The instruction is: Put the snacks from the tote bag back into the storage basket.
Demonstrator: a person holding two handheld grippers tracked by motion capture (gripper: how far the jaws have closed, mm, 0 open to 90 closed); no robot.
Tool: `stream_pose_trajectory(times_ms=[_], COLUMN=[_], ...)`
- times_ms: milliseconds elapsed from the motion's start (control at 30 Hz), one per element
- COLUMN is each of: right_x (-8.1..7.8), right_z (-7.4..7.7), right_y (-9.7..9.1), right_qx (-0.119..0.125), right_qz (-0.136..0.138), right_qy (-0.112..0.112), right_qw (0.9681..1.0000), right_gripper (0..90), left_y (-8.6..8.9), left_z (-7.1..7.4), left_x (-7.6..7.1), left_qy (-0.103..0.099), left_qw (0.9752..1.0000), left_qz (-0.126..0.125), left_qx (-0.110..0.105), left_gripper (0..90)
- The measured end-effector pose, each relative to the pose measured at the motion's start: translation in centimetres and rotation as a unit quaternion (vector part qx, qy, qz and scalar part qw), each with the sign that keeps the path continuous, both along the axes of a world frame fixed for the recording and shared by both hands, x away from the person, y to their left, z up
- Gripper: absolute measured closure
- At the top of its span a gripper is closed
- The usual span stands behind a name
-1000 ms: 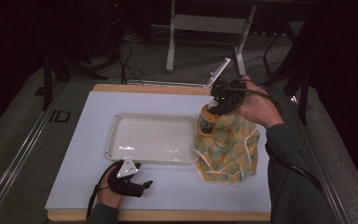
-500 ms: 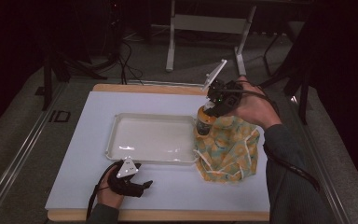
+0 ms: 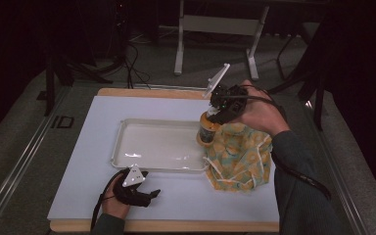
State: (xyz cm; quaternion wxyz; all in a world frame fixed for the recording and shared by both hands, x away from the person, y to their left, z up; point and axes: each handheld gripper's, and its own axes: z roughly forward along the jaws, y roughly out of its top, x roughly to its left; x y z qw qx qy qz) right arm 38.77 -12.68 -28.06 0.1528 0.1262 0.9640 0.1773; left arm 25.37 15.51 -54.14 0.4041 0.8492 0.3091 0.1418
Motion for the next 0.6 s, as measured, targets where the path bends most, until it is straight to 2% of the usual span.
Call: stream_pose_trajectory(times_ms=[267, 600], right_x=[-0.3, -0.6], right_z=[-0.7, -1.8], right_y=[1.3, 2.3], right_qx=[-0.009, -0.005], right_qz=[0.015, 0.029], right_qy=[0.004, 0.012], right_qw=[0.9998, 0.9995], right_gripper=[58.6, 58.6], left_y=[0.0, 0.0], left_z=[0.0, 0.0], left_x=[0.0, 0.0], left_qy=[0.000, 0.000], left_qw=[1.0000, 1.0000], left_qz=[0.000, 0.001], left_qx=[-0.001, 0.000], left_gripper=[21.4, 21.4])
